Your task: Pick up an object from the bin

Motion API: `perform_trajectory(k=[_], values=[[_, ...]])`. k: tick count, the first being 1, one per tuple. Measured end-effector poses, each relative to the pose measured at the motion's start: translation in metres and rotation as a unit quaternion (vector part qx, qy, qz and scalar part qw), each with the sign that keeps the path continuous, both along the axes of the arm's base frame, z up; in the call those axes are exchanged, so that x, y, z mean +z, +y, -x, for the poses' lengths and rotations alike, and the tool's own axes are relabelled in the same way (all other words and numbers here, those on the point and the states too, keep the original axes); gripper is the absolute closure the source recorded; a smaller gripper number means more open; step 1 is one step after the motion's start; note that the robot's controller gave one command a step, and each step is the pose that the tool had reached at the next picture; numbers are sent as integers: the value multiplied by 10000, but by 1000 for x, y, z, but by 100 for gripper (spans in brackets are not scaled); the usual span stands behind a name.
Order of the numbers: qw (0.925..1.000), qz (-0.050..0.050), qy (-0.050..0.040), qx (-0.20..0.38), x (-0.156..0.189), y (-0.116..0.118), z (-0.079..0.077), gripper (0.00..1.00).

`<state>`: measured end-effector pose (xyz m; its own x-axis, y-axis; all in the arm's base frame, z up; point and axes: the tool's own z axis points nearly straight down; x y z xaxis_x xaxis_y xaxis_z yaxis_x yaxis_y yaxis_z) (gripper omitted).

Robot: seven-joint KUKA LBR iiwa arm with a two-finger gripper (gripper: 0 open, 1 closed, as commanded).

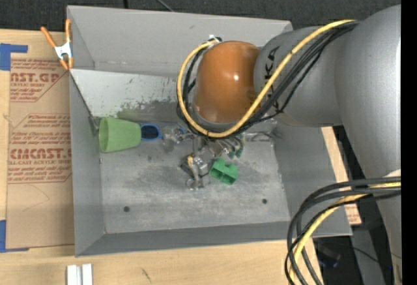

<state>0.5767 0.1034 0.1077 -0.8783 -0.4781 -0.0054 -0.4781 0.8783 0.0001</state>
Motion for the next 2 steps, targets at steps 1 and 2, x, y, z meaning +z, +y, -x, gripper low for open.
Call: perform_trajectory(k=[1, 2], values=[[9975, 12, 5, 706, 42, -21, 25, 0], [9973, 9, 22, 732, -17, -38, -14, 0]])
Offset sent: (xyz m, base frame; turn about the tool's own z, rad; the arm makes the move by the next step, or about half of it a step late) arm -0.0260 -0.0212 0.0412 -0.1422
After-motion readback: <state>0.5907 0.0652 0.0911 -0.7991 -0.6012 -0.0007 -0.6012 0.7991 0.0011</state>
